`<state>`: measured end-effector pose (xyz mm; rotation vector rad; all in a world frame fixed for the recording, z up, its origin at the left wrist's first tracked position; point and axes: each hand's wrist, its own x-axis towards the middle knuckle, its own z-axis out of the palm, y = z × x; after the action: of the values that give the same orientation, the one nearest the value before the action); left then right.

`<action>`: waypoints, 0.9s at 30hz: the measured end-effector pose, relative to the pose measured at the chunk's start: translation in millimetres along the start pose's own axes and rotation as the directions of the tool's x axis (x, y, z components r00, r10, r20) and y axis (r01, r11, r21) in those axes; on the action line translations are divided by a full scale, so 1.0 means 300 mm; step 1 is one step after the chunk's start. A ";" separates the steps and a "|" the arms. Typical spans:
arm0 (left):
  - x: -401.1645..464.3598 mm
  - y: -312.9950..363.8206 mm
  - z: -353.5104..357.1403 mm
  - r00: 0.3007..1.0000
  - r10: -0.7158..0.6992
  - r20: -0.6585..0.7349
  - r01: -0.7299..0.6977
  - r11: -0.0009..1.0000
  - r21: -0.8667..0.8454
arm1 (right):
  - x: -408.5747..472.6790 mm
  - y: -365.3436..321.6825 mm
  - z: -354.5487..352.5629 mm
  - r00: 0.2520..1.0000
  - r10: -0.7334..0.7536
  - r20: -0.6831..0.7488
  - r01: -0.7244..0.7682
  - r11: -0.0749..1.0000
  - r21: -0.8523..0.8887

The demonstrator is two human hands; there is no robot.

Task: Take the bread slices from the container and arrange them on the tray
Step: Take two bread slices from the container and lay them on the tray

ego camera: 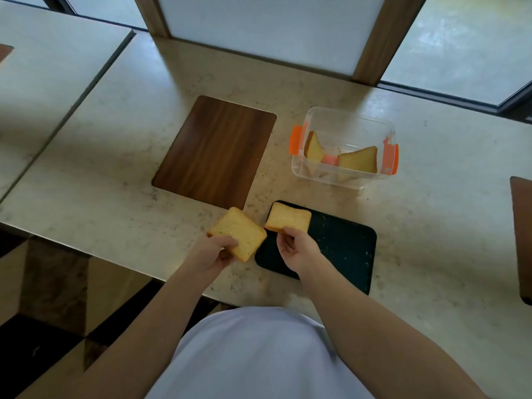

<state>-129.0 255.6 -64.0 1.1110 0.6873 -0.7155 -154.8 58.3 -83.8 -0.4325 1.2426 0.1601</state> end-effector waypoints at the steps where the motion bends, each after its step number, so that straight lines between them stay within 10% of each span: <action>1: 0.001 -0.002 0.000 1.000 0.000 0.005 0.000 1.000 0.001 | 0.001 -0.003 0.000 1.000 -0.005 -0.001 0.005 1.000 -0.004; 27: 0.033 -0.094 0.104 0.998 -0.046 0.042 0.038 0.986 0.163 | -0.025 -0.052 -0.085 0.998 -0.058 -0.006 0.045 0.827 -0.560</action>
<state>-141.6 216.6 -77.9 1.2281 0.6231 -0.8422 -174.3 34.9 -79.6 -0.9817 1.1923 0.4835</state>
